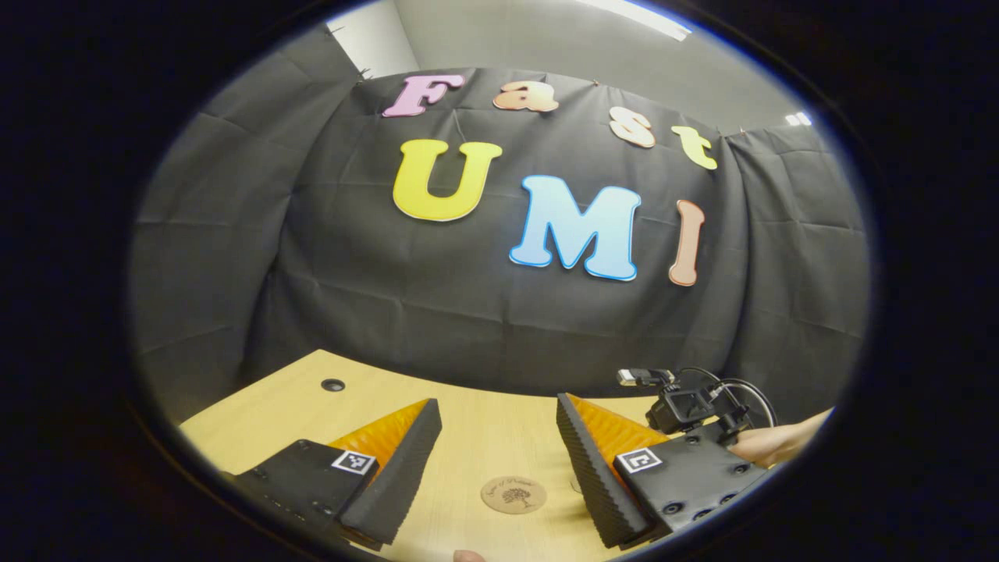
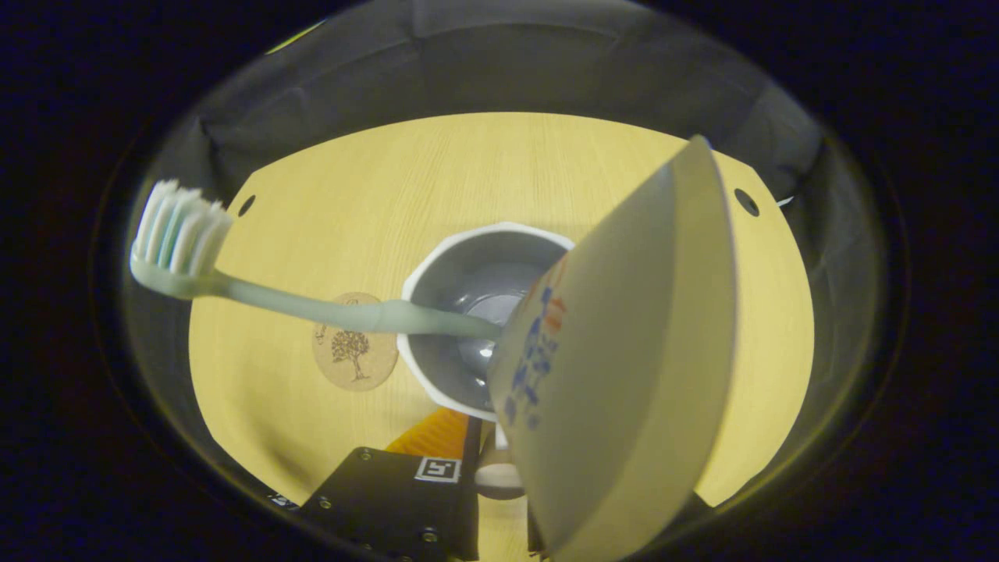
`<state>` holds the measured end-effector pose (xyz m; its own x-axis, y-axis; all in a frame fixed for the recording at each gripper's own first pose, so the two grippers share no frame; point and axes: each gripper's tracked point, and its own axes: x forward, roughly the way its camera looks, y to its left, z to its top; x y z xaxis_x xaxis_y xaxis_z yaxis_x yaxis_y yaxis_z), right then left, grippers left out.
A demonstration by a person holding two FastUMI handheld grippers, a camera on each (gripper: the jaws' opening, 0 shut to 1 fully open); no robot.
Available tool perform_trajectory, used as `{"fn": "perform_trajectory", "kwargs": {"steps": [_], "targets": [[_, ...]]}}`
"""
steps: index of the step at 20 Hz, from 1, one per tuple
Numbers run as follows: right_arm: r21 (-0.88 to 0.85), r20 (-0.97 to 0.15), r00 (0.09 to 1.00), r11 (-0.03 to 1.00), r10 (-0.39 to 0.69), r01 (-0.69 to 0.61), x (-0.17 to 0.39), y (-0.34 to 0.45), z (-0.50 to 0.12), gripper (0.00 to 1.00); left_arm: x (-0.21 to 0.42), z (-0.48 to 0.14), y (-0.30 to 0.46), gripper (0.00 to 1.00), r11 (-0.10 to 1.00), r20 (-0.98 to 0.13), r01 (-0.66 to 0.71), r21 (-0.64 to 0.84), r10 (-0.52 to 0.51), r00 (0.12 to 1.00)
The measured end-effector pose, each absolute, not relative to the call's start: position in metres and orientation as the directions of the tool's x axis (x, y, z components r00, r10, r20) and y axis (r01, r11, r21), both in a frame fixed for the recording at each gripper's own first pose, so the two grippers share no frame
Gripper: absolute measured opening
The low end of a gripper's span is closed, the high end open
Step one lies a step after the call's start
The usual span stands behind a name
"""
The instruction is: Put the toothbrush and toothpaste on the desktop into the cup, then pick up the cup and place it on the coaster on the desktop.
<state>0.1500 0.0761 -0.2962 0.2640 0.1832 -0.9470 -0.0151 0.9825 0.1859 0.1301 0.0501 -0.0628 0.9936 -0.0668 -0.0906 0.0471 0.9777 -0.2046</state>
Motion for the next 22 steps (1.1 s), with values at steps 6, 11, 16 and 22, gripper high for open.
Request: {"fn": "perform_trajectory", "kwargs": {"steps": [6,11,16,22], "targets": [[0.181,-0.933,0.303,0.980,0.196,-0.079,0.150,0.097,-0.279,0.22,0.119,-0.069,0.064,0.96,0.977,-0.105,0.012,-0.213,-0.035,0.994],[0.191,-0.923,0.309,0.971,0.228,-0.147,0.150,0.128,-0.265,0.22,0.105,-0.071,0.077,0.99,0.976,-0.114,-0.020,-0.217,-0.005,0.993],[0.201,-0.926,0.282,0.959,0.252,-0.199,0.146,0.158,-0.265,0.22,0.090,-0.073,0.093,0.96,0.975,-0.123,-0.051,-0.217,0.024,0.992],[0.181,-0.932,0.267,0.953,0.245,-0.243,0.146,0.181,-0.266,0.22,0.080,-0.076,0.110,0.96,0.970,-0.131,-0.075,-0.230,0.046,0.990]]}}
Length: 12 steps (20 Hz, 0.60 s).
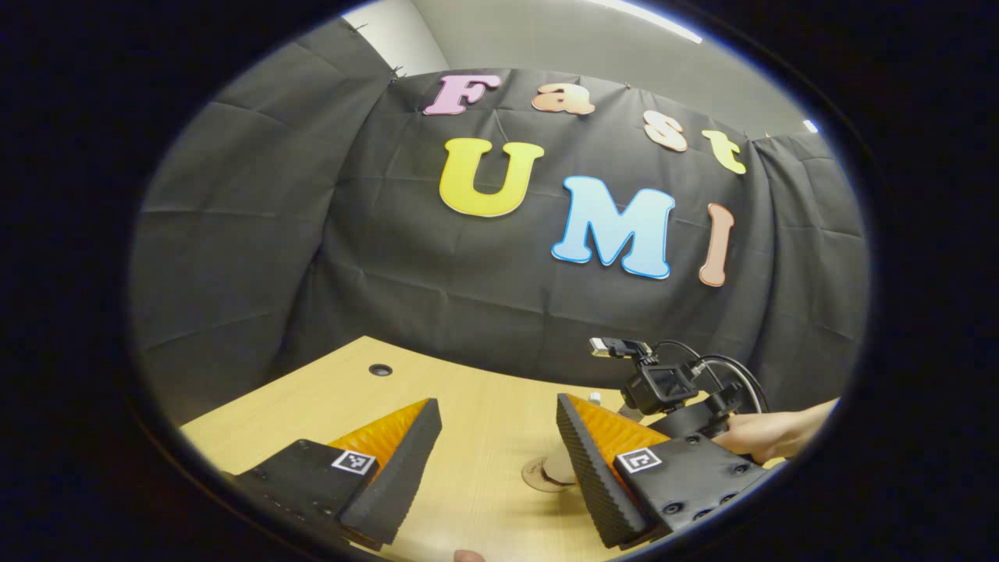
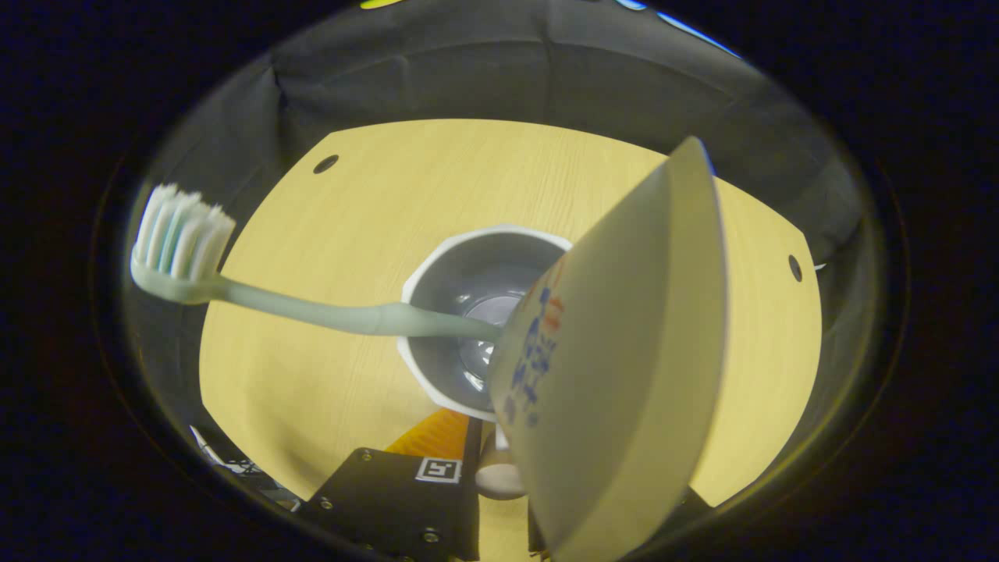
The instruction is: Put the toothbrush and toothpaste on the desktop into the cup, then pick up the cup and place it on the coaster on the desktop.
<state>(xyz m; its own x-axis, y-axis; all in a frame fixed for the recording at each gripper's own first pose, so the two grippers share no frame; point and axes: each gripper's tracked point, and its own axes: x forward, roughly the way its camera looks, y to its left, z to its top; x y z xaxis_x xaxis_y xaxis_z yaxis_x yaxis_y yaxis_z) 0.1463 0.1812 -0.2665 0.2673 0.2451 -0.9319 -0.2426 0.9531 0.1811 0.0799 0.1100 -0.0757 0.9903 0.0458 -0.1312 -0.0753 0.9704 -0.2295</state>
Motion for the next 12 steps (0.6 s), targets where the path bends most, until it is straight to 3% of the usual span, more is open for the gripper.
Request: {"fn": "perform_trajectory", "kwargs": {"steps": [12], "targets": [[0.158,-0.947,0.229,0.946,0.227,-0.283,0.152,0.206,-0.280,0.24,0.075,-0.082,0.121,0.96,0.967,-0.146,-0.085,-0.241,0.051,0.988]]}}
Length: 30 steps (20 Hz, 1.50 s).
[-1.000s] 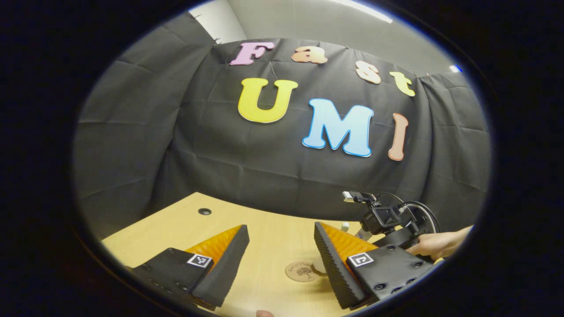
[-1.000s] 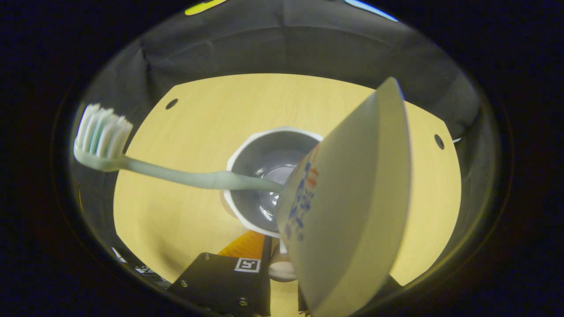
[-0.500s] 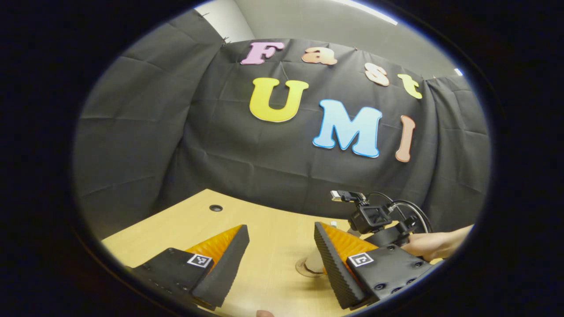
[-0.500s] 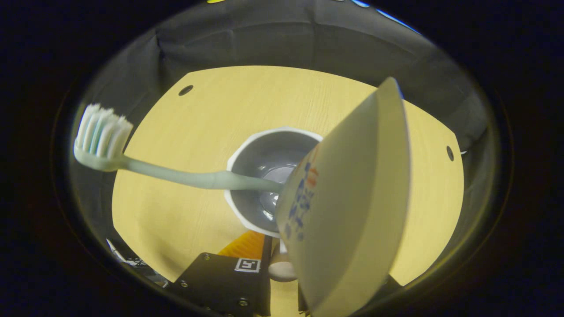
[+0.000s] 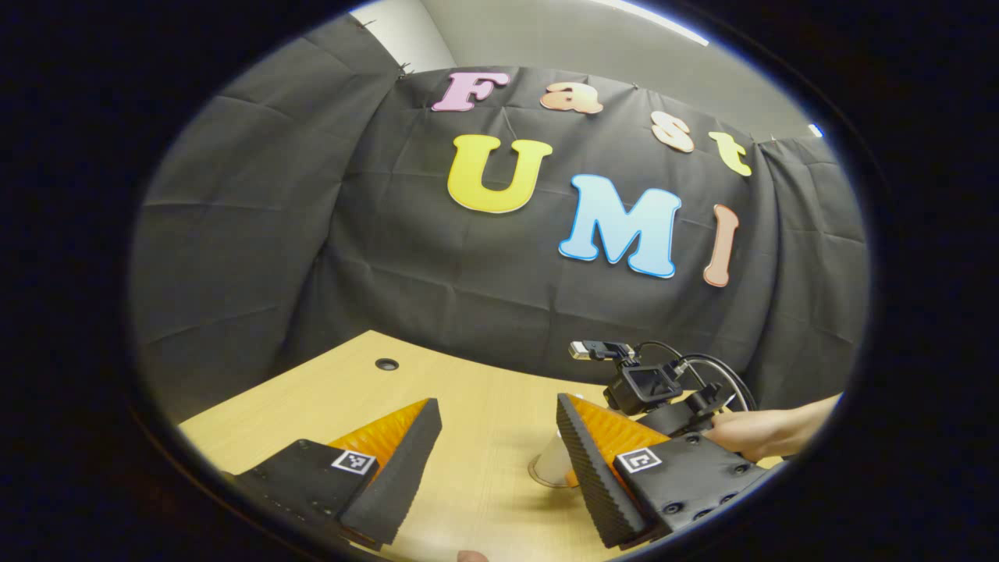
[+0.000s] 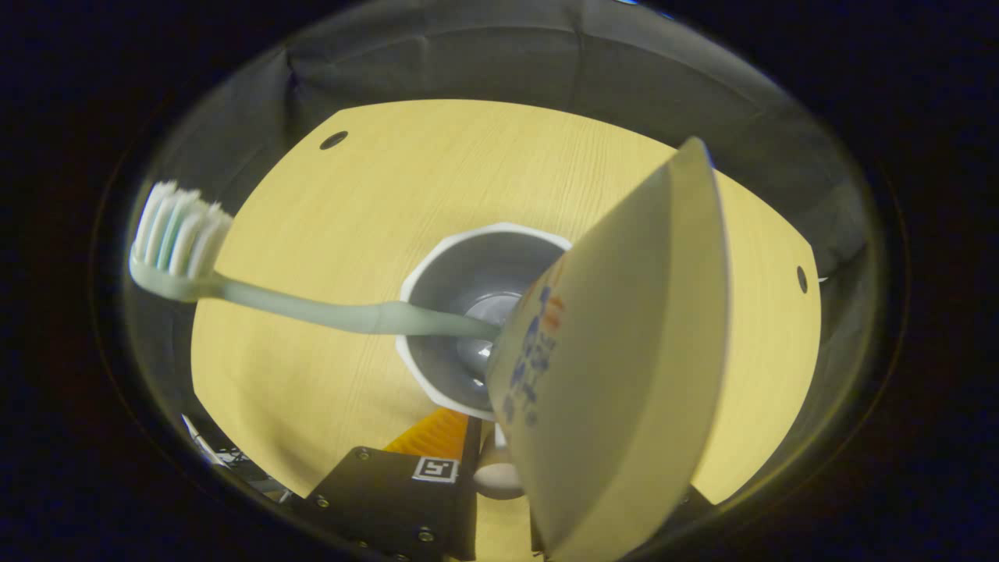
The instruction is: Put the toothbrush and toothpaste on the desktop into the cup, then pick up the cup and place it on the coaster on the desktop.
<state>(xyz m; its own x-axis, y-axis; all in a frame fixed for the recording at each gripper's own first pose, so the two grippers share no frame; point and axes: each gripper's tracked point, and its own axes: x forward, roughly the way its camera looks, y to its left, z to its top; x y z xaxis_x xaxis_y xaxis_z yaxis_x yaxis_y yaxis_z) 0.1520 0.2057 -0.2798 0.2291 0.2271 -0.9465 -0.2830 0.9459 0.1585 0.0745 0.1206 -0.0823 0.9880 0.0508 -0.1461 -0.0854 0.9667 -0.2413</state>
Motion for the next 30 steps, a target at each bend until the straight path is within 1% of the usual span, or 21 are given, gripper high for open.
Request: {"fn": "perform_trajectory", "kwargs": {"steps": [2,3,4,5,6,8,9,10,11,12,13,14,15,16,17,18,22,27,28,29,30], "targets": [[0.173,-0.941,0.238,0.947,0.240,-0.270,0.149,0.193,-0.267,0.25,0.075,-0.083,0.121,0.96,0.967,-0.147,-0.085,-0.240,0.050,0.988],[0.180,-0.939,0.242,0.948,0.246,-0.264,0.147,0.187,-0.262,0.29,0.076,-0.082,0.120,0.96,0.967,-0.146,-0.084,-0.239,0.049,0.988],[0.192,-0.933,0.250,0.945,0.259,-0.263,0.147,0.183,-0.256,0.29,0.077,-0.081,0.118,0.99,0.968,-0.146,-0.081,-0.239,0.047,0.988],[0.192,-0.930,0.258,0.945,0.261,-0.264,0.147,0.182,-0.254,0.41,0.079,-0.080,0.116,0.99,0.968,-0.144,-0.076,-0.238,0.042,0.989],[0.200,-0.924,0.268,0.943,0.271,-0.266,0.145,0.182,-0.249,0.41,0.079,-0.078,0.113,0.96,0.970,-0.141,-0.070,-0.235,0.038,0.989],[0.210,-0.912,0.291,0.939,0.288,-0.272,0.144,0.180,-0.237,0.58,0.080,-0.076,0.107,0.96,0.972,-0.136,-0.058,-0.229,0.028,0.990],[0.227,-0.903,0.298,0.933,0.309,-0.277,0.140,0.180,-0.229,0.57,0.082,-0.073,0.102,0.96,0.972,-0.132,-0.049,-0.229,0.019,0.991],[0.235,-0.896,0.308,0.931,0.320,-0.280,0.136,0.178,-0.220,0.66,0.084,-0.072,0.099,0.93,0.973,-0.129,-0.042,-0.229,0.012,0.992],[0.233,-0.890,0.325,0.931,0.320,-0.280,0.135,0.172,-0.212,0.84,0.087,-0.072,0.094,0.93,0.973,-0.131,-0.036,-0.227,0.006,0.991],[0.235,-0.884,0.338,0.931,0.324,-0.278,0.131,0.166,-0.203,0.86,0.088,-0.072,0.090,0.93,0.974,-0.132,-0.030,-0.222,0.000,0.991],[0.244,-0.876,0.349,0.931,0.332,-0.273,0.125,0.161,-0.195,0.85,0.089,-0.071,0.087,0.96,0.976,-0.131,-0.024,-0.218,-0.005,0.991],[0.257,-0.868,0.358,0.929,0.343,-0.267,0.120,0.157,-0.188,0.85,0.089,-0.069,0.085,0.93,0.976,-0.127,-0.021,-0.215,-0.007,0.992],[0.269,-0.860,0.368,0.927,0.353,-0.261,0.116,0.150,-0.180,0.85,0.091,-0.067,0.083,0.93,0.977,-0.124,-0.015,-0.212,-0.012,0.992],[0.275,-0.852,0.384,0.927,0.358,-0.253,0.112,0.143,-0.174,0.88,0.092,-0.064,0.081,0.96,0.978,-0.121,-0.012,-0.208,-0.014,0.993],[0.278,-0.843,0.401,0.928,0.359,-0.246,0.106,0.136,-0.167,0.91,0.095,-0.061,0.080,0.96,0.980,-0.119,-0.011,-0.201,-0.013,0.993],[0.278,-0.834,0.421,0.931,0.357,-0.238,0.101,0.128,-0.159,0.91,0.096,-0.058,0.078,0.96,0.981,-0.115,-0.009,-0.195,-0.014,0.993],[0.272,-0.782,0.529,0.944,0.330,-0.186,0.084,0.092,-0.131,0.91,0.101,-0.049,0.064,0.96,0.985,-0.117,0.004,-0.173,-0.024,0.993],[0.213,-0.705,0.660,0.965,0.261,-0.154,0.074,0.040,-0.099,0.91,0.106,-0.033,0.026,0.96,0.983,-0.102,0.058,-0.172,-0.077,0.992],[0.213,-0.685,0.683,0.966,0.254,-0.145,0.072,0.032,-0.091,0.92,0.107,-0.029,0.018,0.96,0.983,-0.094,0.069,-0.171,-0.086,0.992],[0.218,-0.667,0.702,0.967,0.249,-0.135,0.070,0.025,-0.085,0.91,0.107,-0.026,0.010,0.93,0.982,-0.087,0.080,-0.169,-0.096,0.992],[0.222,-0.644,0.727,0.967,0.240,-0.122,0.069,0.016,-0.076,0.91,0.107,-0.021,0.003,0.93,0.982,-0.077,0.088,-0.165,-0.102,0.992]]}}
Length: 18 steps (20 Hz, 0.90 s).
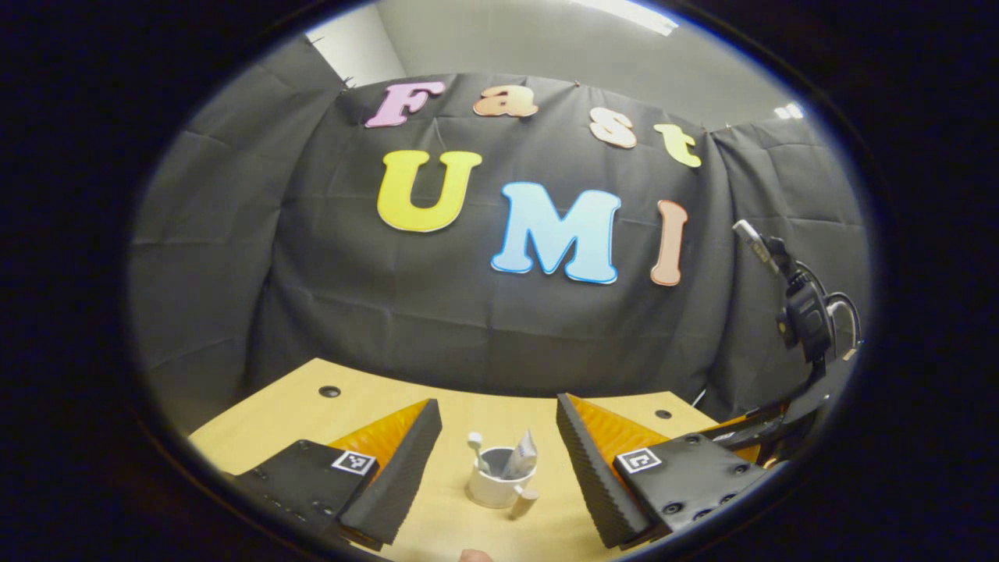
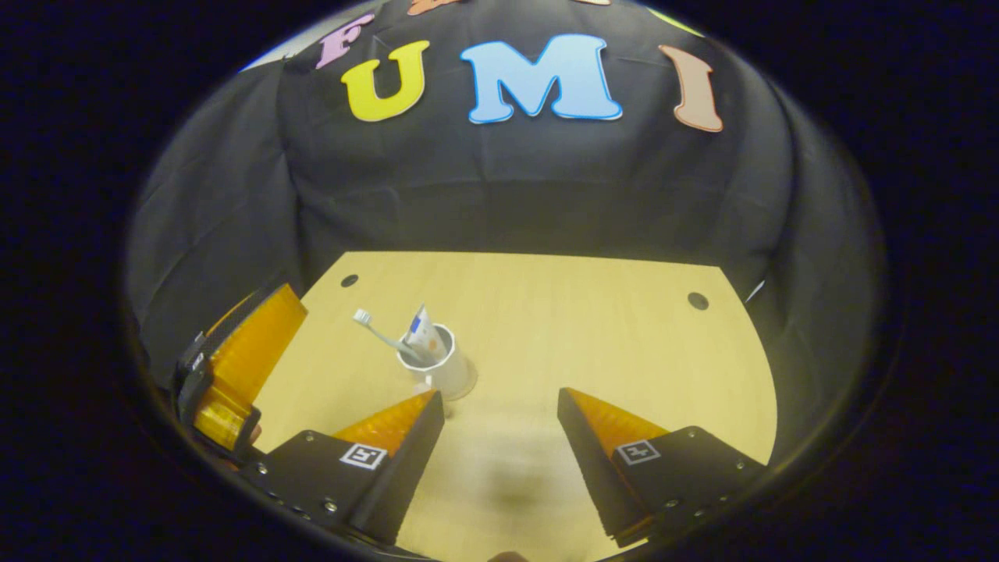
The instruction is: Put the toothbrush and toothpaste on the desktop into the cup, then pick up the cup and place it on the coaster on the desktop.
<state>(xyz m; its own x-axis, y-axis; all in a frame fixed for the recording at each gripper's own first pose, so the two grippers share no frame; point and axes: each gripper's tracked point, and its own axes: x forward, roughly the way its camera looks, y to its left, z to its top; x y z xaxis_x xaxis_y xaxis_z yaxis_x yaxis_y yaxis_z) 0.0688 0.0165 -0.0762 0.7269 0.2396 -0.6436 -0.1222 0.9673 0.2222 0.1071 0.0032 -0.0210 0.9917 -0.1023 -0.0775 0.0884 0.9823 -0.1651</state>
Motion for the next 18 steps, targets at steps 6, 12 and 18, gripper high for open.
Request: {"fn": "perform_trajectory", "kwargs": {"steps": [6,12,18], "targets": [[0.141,-0.444,0.887,0.988,0.126,-0.070,0.067,-0.035,-0.035,0.91,0.104,0.001,-0.026,0.96,0.982,-0.035,0.106,-0.155,-0.113,0.993],[0.029,-0.285,0.955,0.997,0.080,-0.075,0.061,-0.057,-0.010,0.90,0.087,0.015,-0.035,0.96,0.984,0.018,0.060,-0.168,-0.058,0.998],[0.018,-0.188,0.978,0.996,0.086,-0.084,0.055,-0.072,0.008,0.90,0.067,0.017,-0.040,0.96,0.993,0.055,0.036,-0.115,-0.030,0.998]]}}
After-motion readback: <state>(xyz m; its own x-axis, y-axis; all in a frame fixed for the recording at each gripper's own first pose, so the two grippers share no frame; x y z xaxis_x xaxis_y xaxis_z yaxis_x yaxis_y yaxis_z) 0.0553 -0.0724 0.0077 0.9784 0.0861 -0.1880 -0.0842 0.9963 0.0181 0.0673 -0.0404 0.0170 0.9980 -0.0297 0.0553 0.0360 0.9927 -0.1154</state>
